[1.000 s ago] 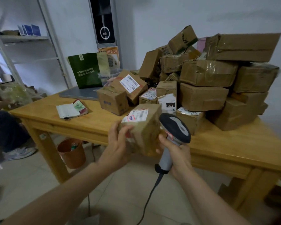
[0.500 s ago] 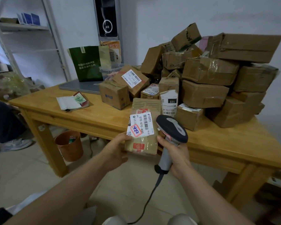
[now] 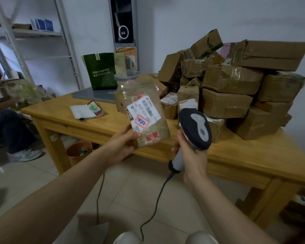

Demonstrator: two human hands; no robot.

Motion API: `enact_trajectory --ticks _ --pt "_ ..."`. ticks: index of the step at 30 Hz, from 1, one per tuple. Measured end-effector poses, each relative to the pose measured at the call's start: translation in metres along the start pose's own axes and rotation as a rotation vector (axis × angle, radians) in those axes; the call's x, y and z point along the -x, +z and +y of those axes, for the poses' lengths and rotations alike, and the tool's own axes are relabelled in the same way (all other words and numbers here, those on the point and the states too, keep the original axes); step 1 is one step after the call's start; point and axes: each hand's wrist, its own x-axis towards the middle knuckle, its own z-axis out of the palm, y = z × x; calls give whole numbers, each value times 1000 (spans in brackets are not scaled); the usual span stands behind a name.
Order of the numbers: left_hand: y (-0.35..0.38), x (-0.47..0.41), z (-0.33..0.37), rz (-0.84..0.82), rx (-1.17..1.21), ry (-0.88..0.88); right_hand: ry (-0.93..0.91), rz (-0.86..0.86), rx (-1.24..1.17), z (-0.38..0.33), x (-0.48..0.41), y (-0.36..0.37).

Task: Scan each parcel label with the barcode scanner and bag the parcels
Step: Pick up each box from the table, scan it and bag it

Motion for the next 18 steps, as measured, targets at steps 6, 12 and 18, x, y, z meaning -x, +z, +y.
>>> enact_trajectory --ticks 6,12,18 --pt "0 -15 13 139 6 136 143 -273 41 -18 15 16" --pt "-3 -21 10 263 -156 195 281 -389 -48 -27 22 30" --pt "-9 -23 9 319 -226 213 340 -424 -106 -30 27 34"
